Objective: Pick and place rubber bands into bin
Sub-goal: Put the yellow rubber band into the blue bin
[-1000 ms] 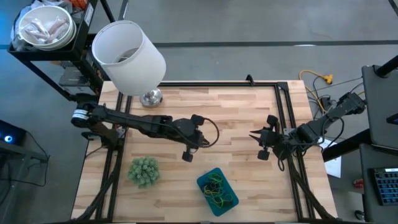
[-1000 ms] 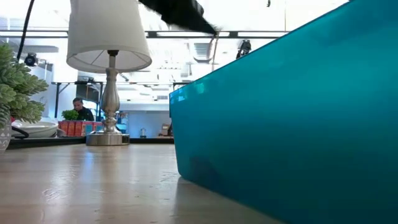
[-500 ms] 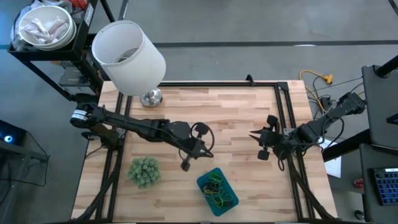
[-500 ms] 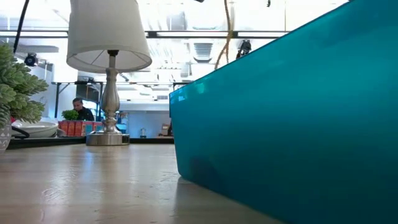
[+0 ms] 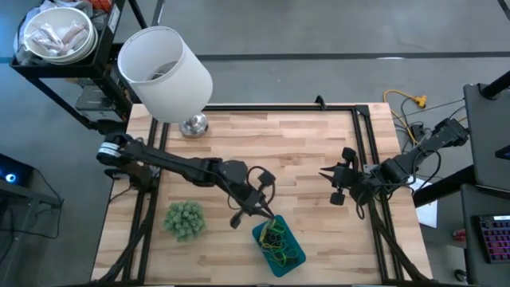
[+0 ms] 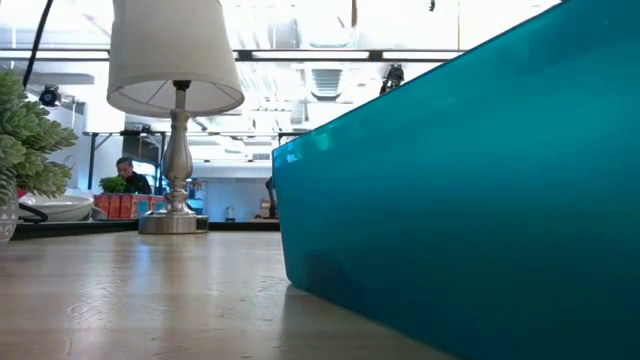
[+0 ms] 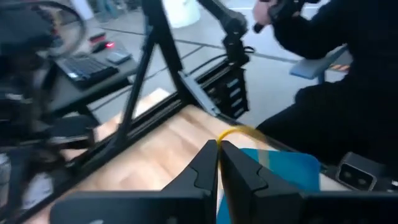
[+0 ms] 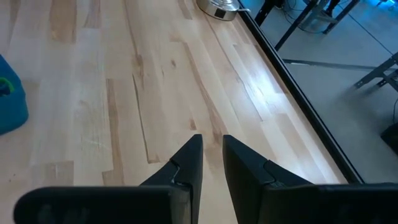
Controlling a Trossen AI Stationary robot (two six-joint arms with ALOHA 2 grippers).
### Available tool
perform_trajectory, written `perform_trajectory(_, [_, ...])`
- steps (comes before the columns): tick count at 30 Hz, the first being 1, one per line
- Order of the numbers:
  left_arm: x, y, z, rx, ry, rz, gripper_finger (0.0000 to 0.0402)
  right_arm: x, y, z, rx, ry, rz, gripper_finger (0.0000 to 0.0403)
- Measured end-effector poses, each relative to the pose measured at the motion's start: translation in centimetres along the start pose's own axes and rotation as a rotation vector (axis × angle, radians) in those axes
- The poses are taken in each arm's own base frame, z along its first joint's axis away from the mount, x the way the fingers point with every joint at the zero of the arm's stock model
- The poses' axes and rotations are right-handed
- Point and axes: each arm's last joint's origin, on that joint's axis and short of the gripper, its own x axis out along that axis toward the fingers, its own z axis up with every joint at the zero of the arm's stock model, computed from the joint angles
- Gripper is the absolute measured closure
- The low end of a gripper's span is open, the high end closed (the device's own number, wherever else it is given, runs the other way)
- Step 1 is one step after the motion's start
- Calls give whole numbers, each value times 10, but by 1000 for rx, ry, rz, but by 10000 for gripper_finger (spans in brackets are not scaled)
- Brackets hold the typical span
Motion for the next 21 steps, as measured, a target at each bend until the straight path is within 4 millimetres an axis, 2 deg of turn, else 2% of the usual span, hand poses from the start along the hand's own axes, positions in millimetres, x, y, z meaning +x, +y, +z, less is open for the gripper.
perform_trajectory(11, [44,0,-34,-88,-30,-141,401,0,0,1,5,-5,2,346])
perform_trajectory(21, [58,-4,-57,-143,23,-164,402,0,0,1,7,-6,2,346])
